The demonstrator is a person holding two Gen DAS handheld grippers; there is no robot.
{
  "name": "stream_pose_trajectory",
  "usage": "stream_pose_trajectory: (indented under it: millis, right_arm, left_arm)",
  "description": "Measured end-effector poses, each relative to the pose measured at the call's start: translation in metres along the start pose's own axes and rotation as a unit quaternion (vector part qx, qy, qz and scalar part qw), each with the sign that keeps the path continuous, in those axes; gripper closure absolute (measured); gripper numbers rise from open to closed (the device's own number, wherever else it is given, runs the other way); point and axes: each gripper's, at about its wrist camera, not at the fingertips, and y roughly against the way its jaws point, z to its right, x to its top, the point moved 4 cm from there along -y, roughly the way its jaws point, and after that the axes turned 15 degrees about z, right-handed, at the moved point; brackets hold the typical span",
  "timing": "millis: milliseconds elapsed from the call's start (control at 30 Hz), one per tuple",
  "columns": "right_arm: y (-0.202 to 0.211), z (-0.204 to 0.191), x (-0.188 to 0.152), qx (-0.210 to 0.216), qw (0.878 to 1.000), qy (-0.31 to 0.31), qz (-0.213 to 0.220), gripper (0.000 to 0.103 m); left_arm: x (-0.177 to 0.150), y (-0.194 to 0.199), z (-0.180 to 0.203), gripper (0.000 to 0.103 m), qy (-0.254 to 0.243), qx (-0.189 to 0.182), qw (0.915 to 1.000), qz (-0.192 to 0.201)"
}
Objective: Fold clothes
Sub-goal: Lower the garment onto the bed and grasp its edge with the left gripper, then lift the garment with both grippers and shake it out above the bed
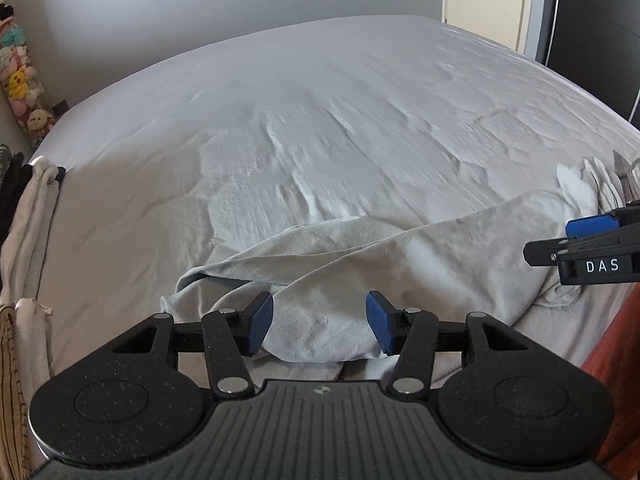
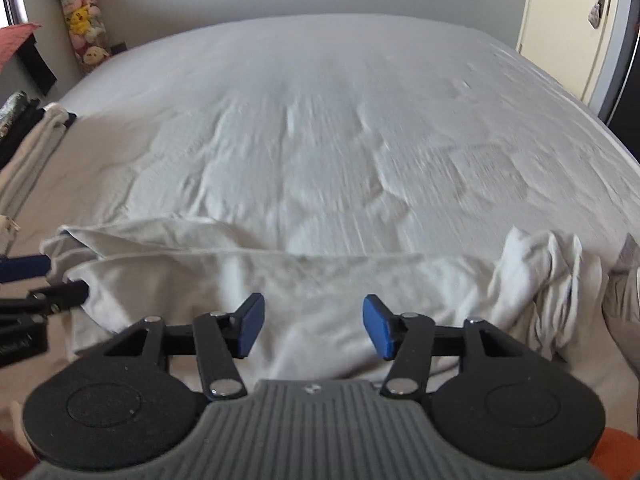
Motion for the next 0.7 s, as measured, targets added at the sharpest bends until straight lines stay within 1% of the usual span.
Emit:
stream_pose_trajectory:
  millis: [100,167,267,367,467,500,533,567,600,633,667,700]
  right_arm:
    - [-0.014,0.015,-0.015,-0.014,0.999,-0.012,-0.029,0.034]
    - [-0.021,0.023,-0.022,-0.017,0.999,-0.022,-0.042,0.034]
    - [-0.026,0.024,-0.026,-0.006,0.999,-0.029,-0.042,0.034]
    - [-0.038,0.025,-0.031,-0.001,0.998,-0.033,-0.058,0.034]
    - [-0.047,0.027,-0.032,0.0,0.996,-0.045,-0.074,0.036]
    - [-0.049,0.028,-0.033,-0.001,0.996,-0.046,-0.077,0.041]
    - [-0.05,0.028,-0.033,-0.005,0.996,-0.043,-0.075,0.052]
    - [-0.05,0.027,-0.033,-0.008,0.997,-0.04,-0.073,0.056]
    - [-0.049,0.027,-0.033,-0.008,0.997,-0.037,-0.067,0.069]
    - [-0.048,0.026,-0.033,-0.008,0.997,-0.035,-0.062,0.081]
    - [-0.047,0.026,-0.033,-0.007,0.998,-0.034,-0.056,0.085]
    - [-0.045,0.026,-0.032,-0.006,0.998,-0.035,-0.049,0.095]
  left_arm:
    - [-0.006,-0.015,0.008,0.042,-0.003,-0.022,0.9997,-0.013]
    - [-0.012,-0.022,0.009,0.042,0.001,-0.033,0.9992,-0.021]
    - [-0.021,-0.031,0.005,0.042,0.013,-0.041,0.9983,-0.04]
    - [-0.028,-0.04,0.001,0.042,0.031,-0.048,0.9968,-0.057]
    - [-0.031,-0.048,0.0,0.042,0.034,-0.043,0.9963,-0.066]
    - [-0.033,-0.051,0.0,0.044,0.036,-0.044,0.9958,-0.072]
    - [-0.034,-0.051,0.0,0.055,0.038,-0.042,0.9957,-0.074]
    - [-0.035,-0.052,-0.001,0.063,0.04,-0.04,0.9956,-0.075]
    - [-0.035,-0.052,-0.001,0.078,0.041,-0.038,0.9958,-0.073]
    - [-0.035,-0.052,-0.002,0.086,0.042,-0.035,0.996,-0.071]
    - [-0.035,-0.05,-0.002,0.089,0.045,-0.034,0.9962,-0.067]
    - [-0.034,-0.049,-0.002,0.096,0.046,-0.032,0.9965,-0.062]
